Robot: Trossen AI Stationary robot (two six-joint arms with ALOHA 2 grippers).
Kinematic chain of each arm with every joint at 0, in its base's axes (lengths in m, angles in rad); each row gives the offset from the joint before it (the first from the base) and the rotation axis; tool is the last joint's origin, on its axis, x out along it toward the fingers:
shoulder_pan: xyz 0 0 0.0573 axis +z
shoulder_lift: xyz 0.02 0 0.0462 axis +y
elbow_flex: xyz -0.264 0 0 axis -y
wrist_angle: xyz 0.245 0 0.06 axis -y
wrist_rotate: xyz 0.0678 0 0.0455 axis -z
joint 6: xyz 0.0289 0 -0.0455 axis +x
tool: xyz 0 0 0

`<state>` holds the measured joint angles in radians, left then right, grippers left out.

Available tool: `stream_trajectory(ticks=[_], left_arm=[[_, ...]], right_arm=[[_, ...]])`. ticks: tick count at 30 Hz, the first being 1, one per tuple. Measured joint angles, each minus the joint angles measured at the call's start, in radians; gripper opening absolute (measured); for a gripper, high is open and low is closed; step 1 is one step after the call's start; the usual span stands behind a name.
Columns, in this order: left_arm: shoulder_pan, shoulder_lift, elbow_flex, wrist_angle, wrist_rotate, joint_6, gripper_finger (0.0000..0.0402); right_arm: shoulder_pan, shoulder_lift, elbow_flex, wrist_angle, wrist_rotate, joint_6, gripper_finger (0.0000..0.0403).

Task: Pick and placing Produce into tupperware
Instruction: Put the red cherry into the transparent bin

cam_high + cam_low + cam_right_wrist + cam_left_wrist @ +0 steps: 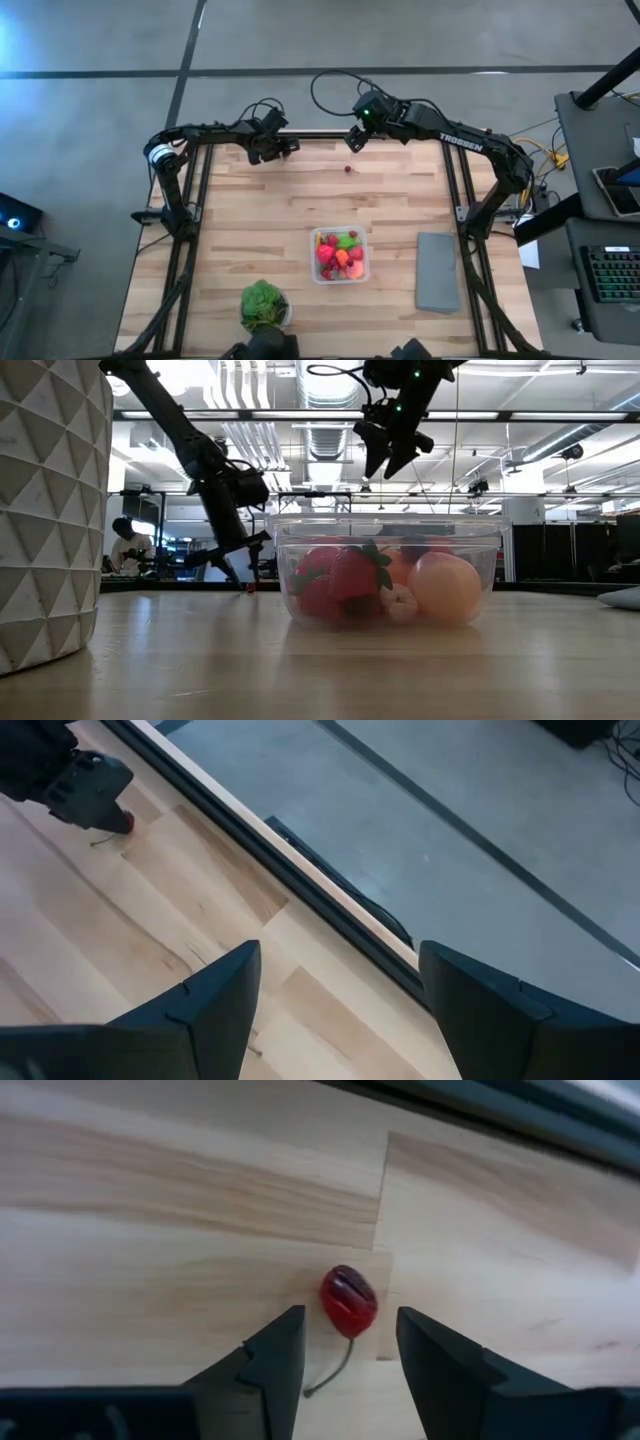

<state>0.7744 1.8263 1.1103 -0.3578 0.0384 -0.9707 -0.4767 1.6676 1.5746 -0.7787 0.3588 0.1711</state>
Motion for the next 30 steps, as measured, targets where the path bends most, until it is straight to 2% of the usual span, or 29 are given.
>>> stream_trajectory(ticks=[7, 15, 25, 30], left_arm=[[-0.019, 0.0, 0.002, 0.021, -0.041, -0.154, 0.0144], [-0.031, 0.006, 0.001, 0.036, -0.085, -0.213, 0.0142], [-0.032, 0.008, 0.01, 0.033, -0.082, -0.305, 0.0093], [-0.037, 0.011, 0.014, 0.034, -0.09, -0.343, 0.0088]], right_arm=[[0.0, 0.0, -0.009, 0.0, 0.0, 0.0, 0.0265], [0.0, 0.0, -0.018, -0.002, 0.0, 0.0, 0.0265], [-0.026, 0.0, -0.019, -0.001, 0.0, -0.015, 0.0265], [-0.059, 0.0, -0.019, -0.001, 0.0, -0.015, 0.0265]])
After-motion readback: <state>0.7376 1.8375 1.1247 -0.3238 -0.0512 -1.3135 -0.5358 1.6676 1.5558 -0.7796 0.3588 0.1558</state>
